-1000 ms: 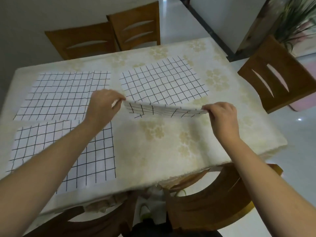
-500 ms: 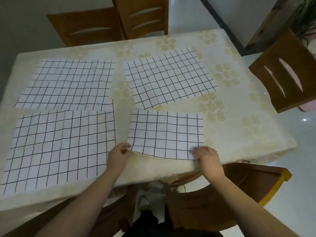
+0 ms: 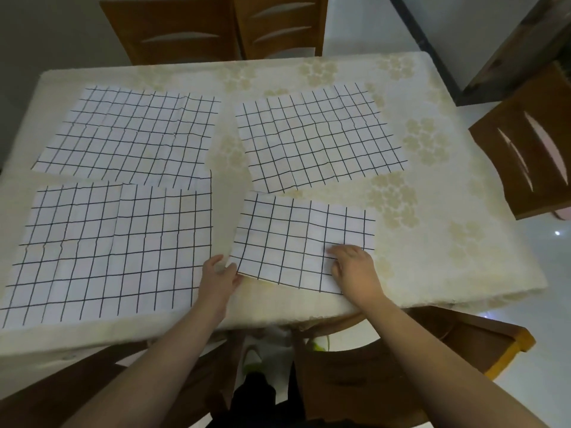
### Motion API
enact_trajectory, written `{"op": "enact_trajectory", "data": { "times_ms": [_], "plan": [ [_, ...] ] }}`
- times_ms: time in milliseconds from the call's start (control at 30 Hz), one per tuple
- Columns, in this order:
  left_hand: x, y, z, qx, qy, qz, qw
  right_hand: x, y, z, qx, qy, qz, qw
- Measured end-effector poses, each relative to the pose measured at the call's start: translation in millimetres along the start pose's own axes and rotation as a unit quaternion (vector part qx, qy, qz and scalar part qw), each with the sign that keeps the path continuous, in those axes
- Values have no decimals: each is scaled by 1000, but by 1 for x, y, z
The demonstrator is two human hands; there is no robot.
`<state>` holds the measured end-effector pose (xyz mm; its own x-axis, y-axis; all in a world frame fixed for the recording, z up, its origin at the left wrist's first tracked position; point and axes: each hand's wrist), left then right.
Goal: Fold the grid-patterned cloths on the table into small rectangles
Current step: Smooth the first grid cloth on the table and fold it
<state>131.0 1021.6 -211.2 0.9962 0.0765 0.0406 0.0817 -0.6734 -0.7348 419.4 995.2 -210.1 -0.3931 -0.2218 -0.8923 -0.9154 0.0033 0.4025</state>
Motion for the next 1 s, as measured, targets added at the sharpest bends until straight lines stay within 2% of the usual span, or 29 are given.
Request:
{"op": "enact_trajectory", "data": {
  "times_ms": [67,167,267,367,500,567,800,900,1000],
  "plan": [
    [3,3,2,-26,4,-44,999,-10,-1,17,2,-3,9,1000],
    [12,7,2,-43,-28,-77,996,-23,-4,47,-4,16,21,1000],
    [23,12,-2,-41,-64,-116,990,-36,-6,81,0,68,33,997],
    [37,20,-14,-54,-37,-124,990,-44,-7,115,18,120,27,992],
    [57,32,-28,-87,44,-91,991,-45,-6,152,36,176,20,984],
    [69,35,-32,-101,59,-58,991,-43,-6,166,49,197,23,979],
    [96,45,-25,-115,58,72,989,-41,-5,189,85,254,-16,963],
    [99,47,-19,-113,24,183,976,-42,-6,191,93,264,-14,960],
    [97,50,-14,-117,-16,231,966,-45,-10,191,82,274,18,958]
  ]
}}
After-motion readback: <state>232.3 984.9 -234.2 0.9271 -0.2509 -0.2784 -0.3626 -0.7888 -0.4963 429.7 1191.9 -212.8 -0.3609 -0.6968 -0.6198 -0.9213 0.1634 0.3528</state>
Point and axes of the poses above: each hand's wrist, its own z-axis towards the middle knuckle, its own x-axis out of the palm, y = z × x, and after that the axes turned 12 degrees about y, right-handed
